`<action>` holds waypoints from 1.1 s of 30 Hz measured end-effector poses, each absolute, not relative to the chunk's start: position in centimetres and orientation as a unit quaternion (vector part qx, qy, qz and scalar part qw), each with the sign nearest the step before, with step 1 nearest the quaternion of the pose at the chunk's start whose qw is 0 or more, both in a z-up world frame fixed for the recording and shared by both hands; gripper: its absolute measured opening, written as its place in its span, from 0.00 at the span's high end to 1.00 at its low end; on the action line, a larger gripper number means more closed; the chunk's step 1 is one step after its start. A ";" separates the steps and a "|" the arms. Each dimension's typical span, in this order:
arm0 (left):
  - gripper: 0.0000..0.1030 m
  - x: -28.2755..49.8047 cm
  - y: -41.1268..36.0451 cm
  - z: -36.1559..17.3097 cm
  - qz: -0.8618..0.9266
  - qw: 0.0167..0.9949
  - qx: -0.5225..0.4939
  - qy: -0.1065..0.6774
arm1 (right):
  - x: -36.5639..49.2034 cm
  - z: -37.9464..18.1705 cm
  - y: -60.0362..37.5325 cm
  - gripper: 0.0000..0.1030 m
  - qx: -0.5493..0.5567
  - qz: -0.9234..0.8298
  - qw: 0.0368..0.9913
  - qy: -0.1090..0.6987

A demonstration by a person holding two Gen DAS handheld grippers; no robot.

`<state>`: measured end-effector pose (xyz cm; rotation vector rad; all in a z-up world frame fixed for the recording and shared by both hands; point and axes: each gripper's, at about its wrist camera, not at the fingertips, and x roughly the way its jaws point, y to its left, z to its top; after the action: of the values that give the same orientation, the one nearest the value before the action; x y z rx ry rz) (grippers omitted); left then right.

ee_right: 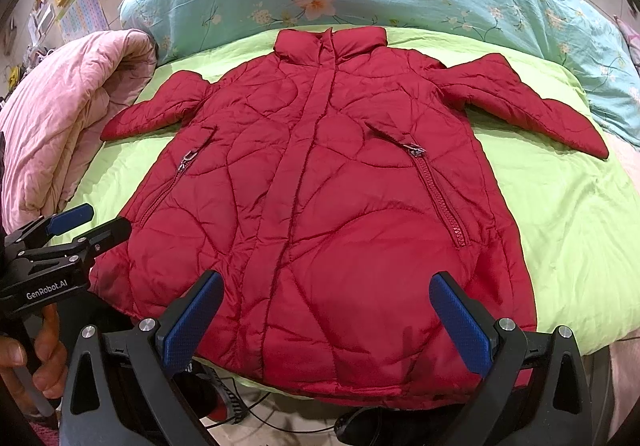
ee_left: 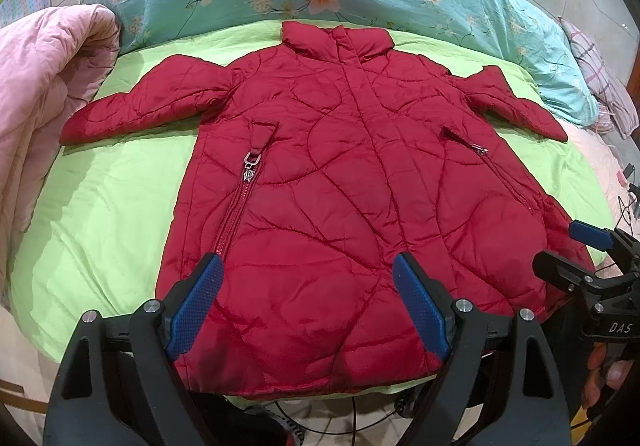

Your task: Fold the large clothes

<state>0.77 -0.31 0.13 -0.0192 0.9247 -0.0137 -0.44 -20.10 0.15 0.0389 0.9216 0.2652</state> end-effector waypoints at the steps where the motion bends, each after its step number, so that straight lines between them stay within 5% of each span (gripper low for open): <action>1: 0.15 0.8 -0.3 0.1 -0.007 0.895 -0.010 0.446 | -0.4 0.2 -20.1 0.00 0.019 0.128 0.887 0.443; 33: 0.15 6.1 0.7 -1.2 0.003 0.887 -0.020 0.462 | 4.4 0.4 -26.3 0.00 0.077 0.095 0.893 0.432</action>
<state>6.14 0.67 -1.21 -0.0418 0.9599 0.0071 4.42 -26.34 0.38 0.1606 0.8970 0.1981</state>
